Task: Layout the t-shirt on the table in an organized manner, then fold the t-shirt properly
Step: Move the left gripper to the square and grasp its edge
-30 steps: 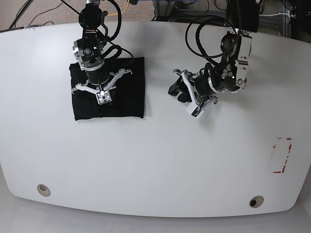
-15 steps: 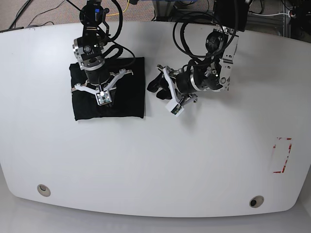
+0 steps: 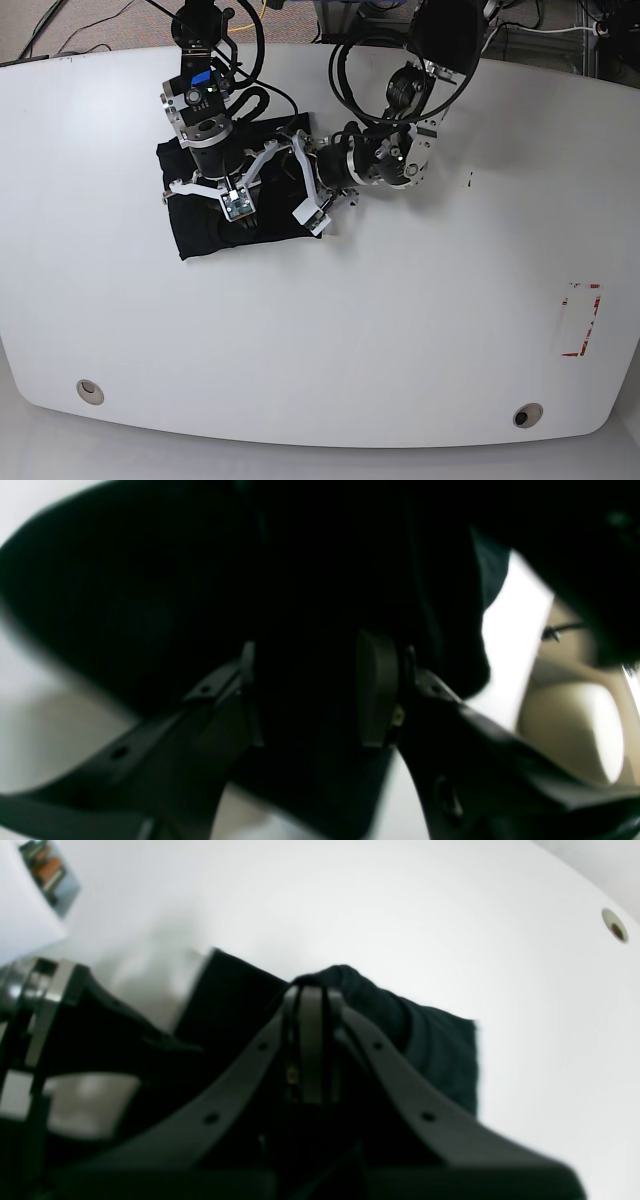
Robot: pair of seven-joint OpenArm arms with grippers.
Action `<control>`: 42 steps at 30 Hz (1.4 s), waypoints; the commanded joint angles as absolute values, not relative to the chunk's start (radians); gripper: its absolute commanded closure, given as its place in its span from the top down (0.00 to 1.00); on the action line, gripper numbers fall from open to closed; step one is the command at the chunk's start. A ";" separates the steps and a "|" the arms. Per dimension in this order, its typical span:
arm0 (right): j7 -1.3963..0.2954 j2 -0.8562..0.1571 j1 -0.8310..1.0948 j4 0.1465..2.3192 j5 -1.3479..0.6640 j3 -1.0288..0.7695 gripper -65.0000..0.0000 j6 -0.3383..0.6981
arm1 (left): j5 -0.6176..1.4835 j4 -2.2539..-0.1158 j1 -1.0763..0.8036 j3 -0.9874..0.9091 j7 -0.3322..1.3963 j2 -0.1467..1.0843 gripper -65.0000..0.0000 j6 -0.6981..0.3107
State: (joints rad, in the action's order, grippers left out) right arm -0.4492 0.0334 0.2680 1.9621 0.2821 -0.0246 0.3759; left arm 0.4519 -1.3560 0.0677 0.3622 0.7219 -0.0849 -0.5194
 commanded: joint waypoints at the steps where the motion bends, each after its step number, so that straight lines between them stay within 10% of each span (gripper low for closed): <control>1: -0.409 0.041 0.257 1.997 0.263 -0.016 0.00 0.374 | 0.467 -1.297 0.108 0.412 0.647 -0.096 0.37 -0.526; 42: -0.440 0.093 0.263 1.992 0.260 0.150 0.00 0.499 | 0.470 -1.150 0.127 0.409 0.591 -0.028 0.36 -0.535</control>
State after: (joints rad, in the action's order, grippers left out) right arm -0.4747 0.0708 0.2726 1.9888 0.2935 0.1310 0.4629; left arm 0.5224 -1.1442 0.1184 0.4057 0.5434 -0.0246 -0.5510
